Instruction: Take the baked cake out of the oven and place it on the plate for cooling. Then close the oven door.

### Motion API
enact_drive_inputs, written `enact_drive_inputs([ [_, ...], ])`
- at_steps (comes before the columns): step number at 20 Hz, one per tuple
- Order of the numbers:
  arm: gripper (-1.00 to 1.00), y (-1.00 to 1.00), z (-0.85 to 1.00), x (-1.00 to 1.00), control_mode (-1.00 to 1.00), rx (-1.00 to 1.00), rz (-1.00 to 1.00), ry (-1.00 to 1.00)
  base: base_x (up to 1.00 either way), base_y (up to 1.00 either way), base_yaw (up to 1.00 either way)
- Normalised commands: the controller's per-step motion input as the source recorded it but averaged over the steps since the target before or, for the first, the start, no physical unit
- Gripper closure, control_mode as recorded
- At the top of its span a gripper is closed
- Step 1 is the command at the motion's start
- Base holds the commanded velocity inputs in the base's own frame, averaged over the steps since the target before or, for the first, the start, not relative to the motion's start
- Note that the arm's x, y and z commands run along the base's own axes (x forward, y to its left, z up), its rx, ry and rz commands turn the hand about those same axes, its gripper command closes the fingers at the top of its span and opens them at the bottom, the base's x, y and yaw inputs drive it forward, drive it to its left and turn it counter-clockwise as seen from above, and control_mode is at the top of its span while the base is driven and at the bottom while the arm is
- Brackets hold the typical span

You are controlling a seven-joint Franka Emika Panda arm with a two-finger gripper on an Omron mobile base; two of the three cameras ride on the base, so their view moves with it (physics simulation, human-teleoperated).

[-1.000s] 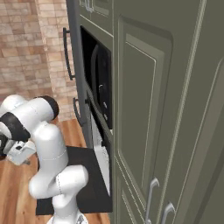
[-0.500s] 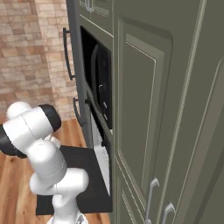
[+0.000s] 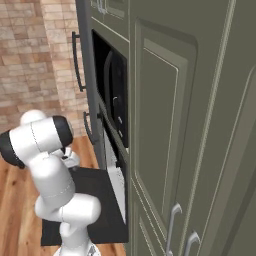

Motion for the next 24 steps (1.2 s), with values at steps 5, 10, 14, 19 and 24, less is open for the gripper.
enact_drive_inputs([
  [5,-1.0,0.0,-0.01,0.35,-1.0,0.0,0.0,0.02,0.0,0.0,0.0],
  [10,-1.0,0.0,-0.23,0.08,-1.0,0.0,0.0,0.0,0.0,0.0,0.0],
  [14,-1.0,-0.06,-0.52,0.28,-1.0,-0.05,0.0,-0.05,0.0,0.0,0.0],
  [19,-1.0,-0.14,-0.47,0.38,-1.0,-0.08,0.0,-0.08,0.0,0.0,0.0],
  [24,-1.0,0.0,-0.16,0.34,-1.0,-0.16,-0.03,-0.14,0.0,0.0,0.0],
])
